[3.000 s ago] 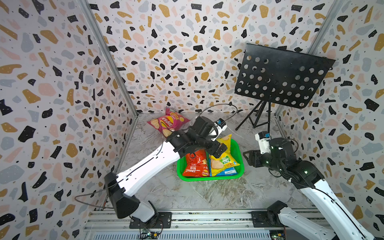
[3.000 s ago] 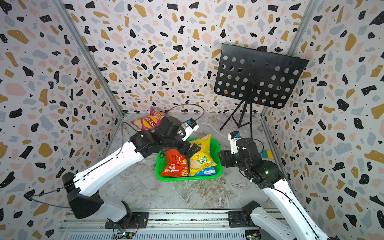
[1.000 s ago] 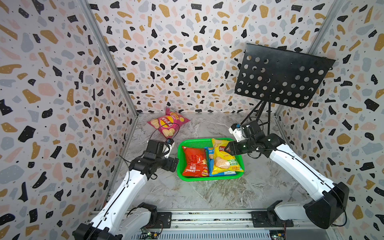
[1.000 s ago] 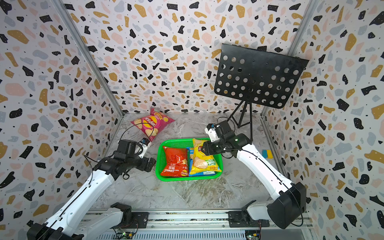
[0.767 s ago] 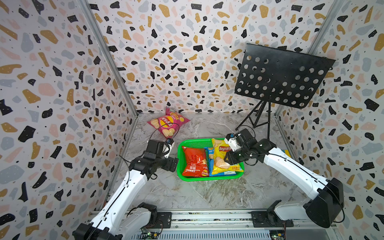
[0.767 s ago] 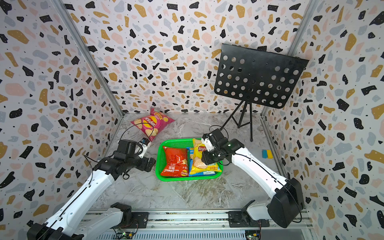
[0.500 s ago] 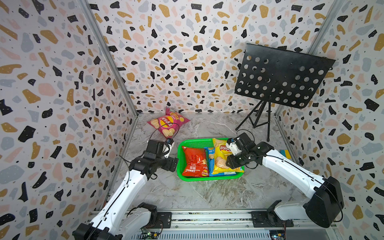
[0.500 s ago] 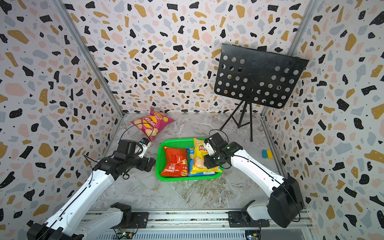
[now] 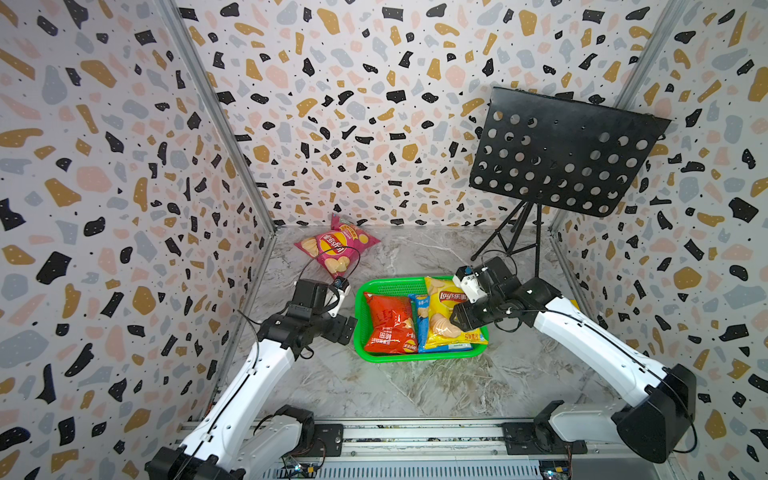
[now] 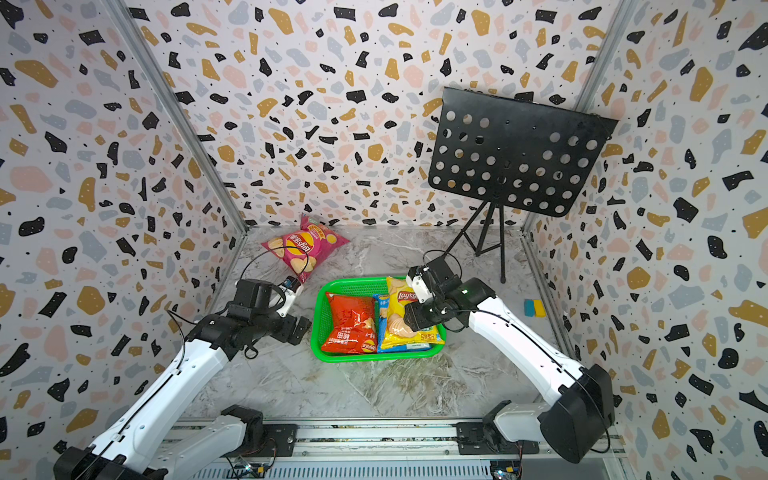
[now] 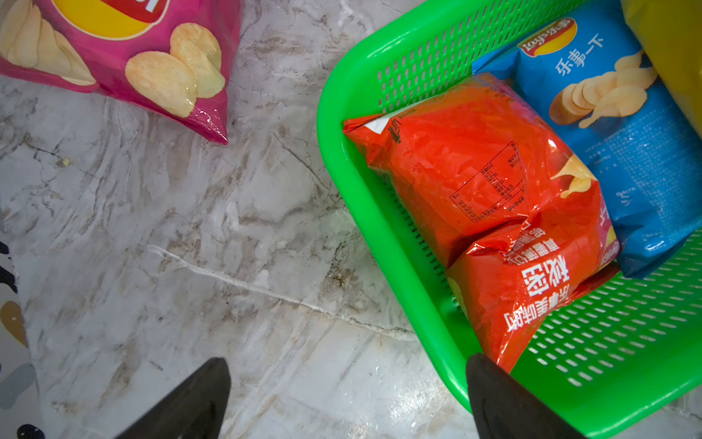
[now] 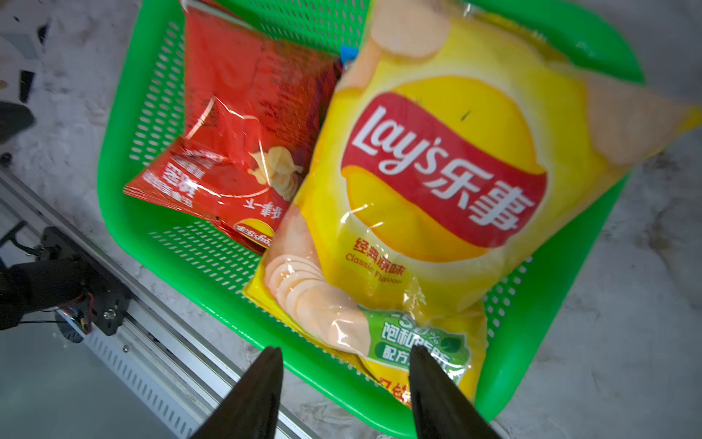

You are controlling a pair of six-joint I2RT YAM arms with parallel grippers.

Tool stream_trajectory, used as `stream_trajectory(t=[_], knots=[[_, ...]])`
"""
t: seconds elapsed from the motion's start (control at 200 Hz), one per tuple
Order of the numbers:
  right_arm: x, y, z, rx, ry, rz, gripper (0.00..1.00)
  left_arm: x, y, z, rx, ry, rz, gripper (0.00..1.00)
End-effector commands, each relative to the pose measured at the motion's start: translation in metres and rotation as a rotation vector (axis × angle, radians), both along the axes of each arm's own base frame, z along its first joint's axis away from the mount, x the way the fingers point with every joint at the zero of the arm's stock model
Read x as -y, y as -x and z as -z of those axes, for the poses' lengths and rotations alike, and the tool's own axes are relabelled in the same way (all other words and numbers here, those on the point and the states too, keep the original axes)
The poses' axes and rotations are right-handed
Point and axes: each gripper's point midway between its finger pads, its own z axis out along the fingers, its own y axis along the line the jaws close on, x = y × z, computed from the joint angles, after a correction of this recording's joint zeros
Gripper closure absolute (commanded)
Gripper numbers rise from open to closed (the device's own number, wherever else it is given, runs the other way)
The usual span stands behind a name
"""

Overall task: Put the potato chips into the basket
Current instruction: Place the potato chip in the basket, then pick up the potato chip from the center of the board.

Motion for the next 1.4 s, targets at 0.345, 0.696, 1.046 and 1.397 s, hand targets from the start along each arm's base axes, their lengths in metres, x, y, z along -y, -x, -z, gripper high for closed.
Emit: stream_trajectory(t=[0.345, 0.696, 1.046, 1.397], knots=[[-0.002, -0.002, -0.055, 0.105, -0.146, 0.071, 0.42, -0.058, -0.126, -0.04, 0.052, -0.153, -0.225, 0.01], [-0.001, 0.0, -0.049, 0.094, -0.143, 0.074, 0.42, -0.064, -0.169, 0.027, -0.078, -0.04, -0.244, 0.07], [-0.005, -0.003, -0.056, 0.105, -0.166, 0.075, 0.42, -0.072, -0.213, 0.067, -0.109, 0.021, -0.434, 0.13], [0.001, -0.003, -0.059, 0.123, -0.142, 0.081, 0.42, -0.069, -0.236, 0.103, -0.178, 0.057, -0.489, 0.16]])
